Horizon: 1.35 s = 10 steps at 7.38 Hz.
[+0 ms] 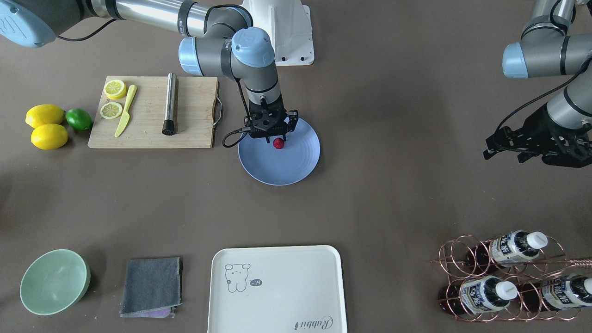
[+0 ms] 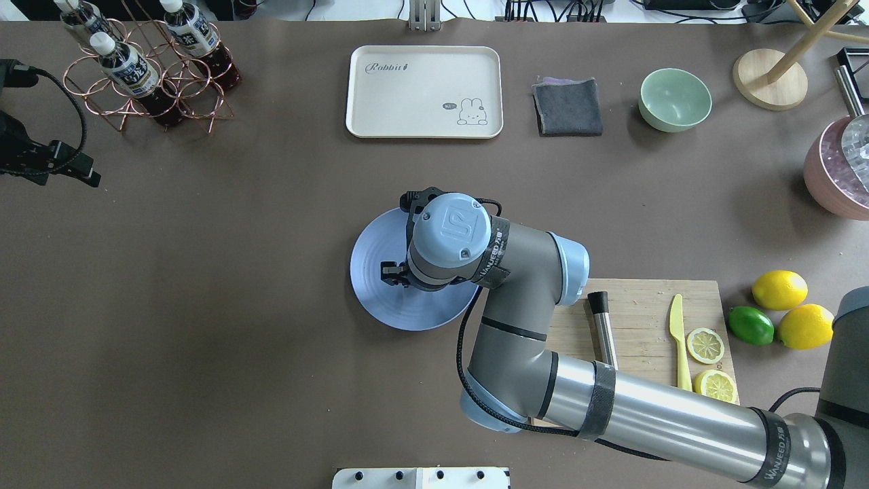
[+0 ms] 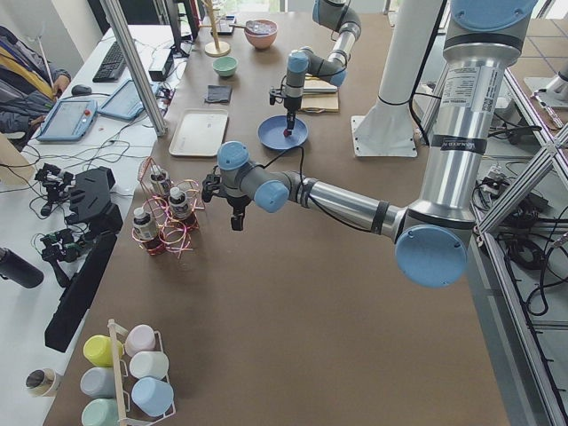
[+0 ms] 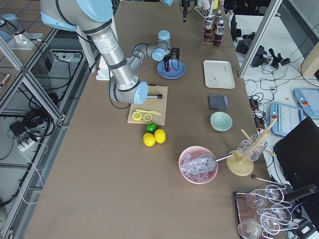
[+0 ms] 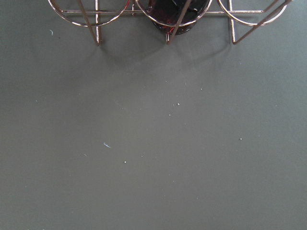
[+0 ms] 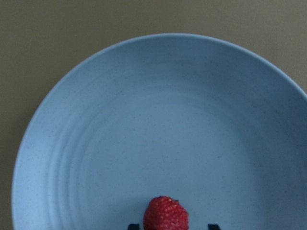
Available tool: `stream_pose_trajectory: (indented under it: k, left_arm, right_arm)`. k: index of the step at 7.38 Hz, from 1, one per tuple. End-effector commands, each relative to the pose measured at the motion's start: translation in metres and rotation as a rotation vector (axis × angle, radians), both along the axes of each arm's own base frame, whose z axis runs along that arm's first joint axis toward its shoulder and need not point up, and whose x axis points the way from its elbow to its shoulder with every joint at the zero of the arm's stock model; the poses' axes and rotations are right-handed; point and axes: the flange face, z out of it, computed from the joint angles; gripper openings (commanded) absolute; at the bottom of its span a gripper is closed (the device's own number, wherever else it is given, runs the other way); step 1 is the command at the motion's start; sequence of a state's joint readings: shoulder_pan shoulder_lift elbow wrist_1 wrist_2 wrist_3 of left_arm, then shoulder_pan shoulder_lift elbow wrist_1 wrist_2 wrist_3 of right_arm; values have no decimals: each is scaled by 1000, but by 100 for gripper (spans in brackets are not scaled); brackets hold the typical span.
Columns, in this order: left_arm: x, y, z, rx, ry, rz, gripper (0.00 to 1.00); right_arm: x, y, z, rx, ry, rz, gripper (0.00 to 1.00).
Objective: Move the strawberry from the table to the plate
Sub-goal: 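Carry the strawberry over the blue plate and lower it with the right gripper, then open the right gripper and withdraw it away from the plate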
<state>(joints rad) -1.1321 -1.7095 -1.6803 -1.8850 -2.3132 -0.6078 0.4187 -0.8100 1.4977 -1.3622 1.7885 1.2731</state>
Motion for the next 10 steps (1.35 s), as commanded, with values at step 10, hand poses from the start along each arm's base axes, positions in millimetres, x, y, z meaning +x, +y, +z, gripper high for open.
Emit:
stream_pose_trajectory:
  k: [10]
  left_arm:
    - [-205,8,30,76,-154,121,97]
  right_arm:
    - [608,-144,350,71,193,-271,100]
